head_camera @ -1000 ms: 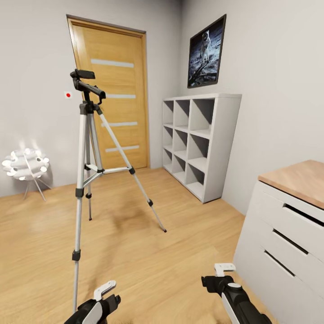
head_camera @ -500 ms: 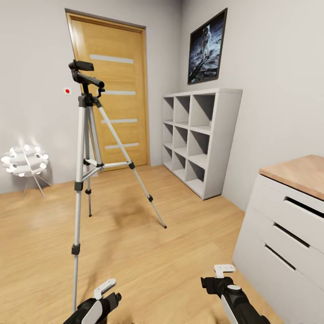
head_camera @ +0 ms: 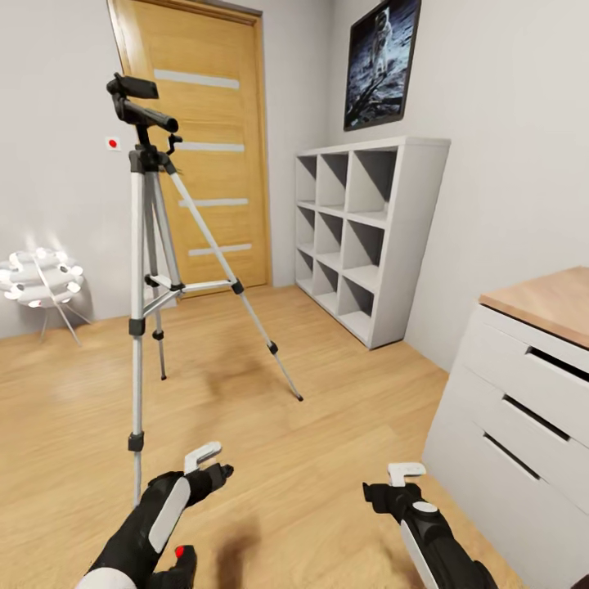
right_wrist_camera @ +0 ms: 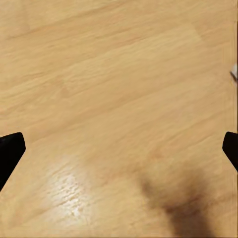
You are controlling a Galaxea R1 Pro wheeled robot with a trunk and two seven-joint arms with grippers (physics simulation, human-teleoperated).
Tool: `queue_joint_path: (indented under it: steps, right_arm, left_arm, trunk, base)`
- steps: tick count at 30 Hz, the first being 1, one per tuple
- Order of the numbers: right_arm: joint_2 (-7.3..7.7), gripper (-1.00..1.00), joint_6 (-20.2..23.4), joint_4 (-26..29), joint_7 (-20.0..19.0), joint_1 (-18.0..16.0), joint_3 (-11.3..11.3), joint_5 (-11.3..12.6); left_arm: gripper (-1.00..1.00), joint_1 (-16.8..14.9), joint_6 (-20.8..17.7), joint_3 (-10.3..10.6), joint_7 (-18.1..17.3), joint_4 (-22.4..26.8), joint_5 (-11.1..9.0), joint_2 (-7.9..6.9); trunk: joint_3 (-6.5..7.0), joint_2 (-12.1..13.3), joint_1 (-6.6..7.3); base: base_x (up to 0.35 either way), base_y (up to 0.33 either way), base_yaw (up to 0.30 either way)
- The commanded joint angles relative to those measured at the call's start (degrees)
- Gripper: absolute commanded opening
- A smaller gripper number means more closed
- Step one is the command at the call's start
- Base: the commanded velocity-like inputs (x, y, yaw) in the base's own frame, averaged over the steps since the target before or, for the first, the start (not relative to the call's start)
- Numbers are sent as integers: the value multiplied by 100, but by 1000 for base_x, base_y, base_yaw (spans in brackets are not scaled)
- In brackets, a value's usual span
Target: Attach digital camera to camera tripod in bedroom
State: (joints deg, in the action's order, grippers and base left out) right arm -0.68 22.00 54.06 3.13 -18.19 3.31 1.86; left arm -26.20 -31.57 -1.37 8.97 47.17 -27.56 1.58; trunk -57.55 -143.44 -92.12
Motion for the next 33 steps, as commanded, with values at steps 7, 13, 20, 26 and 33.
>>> queue_joint_path:
  steps: [7,13,20,26,33]
  right_arm:
    - [-2,100,171,727,39,-1,-5,73]
    - [0,100,195,826,48,-1,6,87]
    - [-1,100,160,810,46,-1,-3,83]
    - [1,100,151,800,37,-1,-5,65]
    - [6,100,176,799,30,-1,2,44]
  left_arm:
    - [100,1,-1748,93,29,1983,433,-18]
    - [100,1,-2124,155,72,2043,725,-21]
    - [100,1,-2210,206,255,1804,1531,-9]
    - [100,1,-2140,193,291,1482,1630,-13]
    - [100,1,-1629,181,275,1416,1606,11]
  trunk:
    - [-163,-13,-17]
    - [-296,-21,-32]
    - [-451,-30,-50]
    - [-584,-38,-66]
    - [-739,-47,-84]
  base:
    - [0,0,0]
    - [0,0,0]
    - [0,0,0]
    - [0,0,0]
    - [0,0,0]
